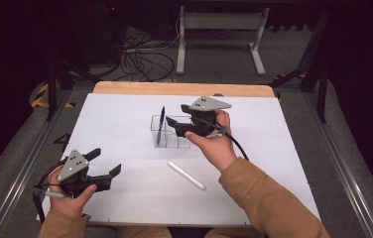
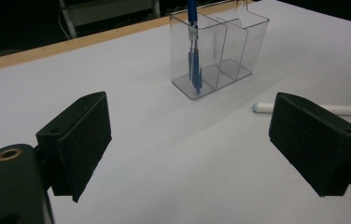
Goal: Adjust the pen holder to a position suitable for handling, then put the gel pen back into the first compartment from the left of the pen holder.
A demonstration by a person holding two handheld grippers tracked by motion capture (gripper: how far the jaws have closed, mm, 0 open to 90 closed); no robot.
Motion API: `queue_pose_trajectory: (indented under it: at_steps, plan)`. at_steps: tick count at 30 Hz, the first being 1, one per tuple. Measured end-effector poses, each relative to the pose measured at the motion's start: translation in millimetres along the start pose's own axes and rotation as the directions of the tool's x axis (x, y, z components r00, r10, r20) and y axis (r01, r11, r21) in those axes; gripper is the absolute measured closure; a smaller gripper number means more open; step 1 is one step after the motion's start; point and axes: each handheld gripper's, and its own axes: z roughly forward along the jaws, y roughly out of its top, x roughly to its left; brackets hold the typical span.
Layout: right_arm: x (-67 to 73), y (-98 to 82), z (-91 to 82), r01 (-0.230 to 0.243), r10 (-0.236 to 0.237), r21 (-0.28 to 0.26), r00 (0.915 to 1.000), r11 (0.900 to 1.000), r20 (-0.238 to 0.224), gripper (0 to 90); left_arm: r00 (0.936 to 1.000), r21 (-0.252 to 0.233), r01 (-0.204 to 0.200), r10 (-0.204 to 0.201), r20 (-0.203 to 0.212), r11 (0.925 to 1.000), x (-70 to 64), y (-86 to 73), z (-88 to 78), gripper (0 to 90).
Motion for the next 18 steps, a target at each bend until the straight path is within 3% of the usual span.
queue_pose_trajectory:
  at_steps: [4,18]
  plan:
    - [1.2,-6.4,-3.2,-0.013,0.014,0.025,0.9990,1.000,-0.043,35.4,1.0000,0.001,0.002,-0.002,0.000,1.0000,-0.7,-0.7,-0.7,13.8]
    - [5.1,-12.5,-9.1,-0.008,0.012,0.062,0.9977,0.998,-0.066,35.3,1.0000,-0.001,-0.001,0.001,-0.001,1.0000,-0.8,0.4,-1.0,13.8]
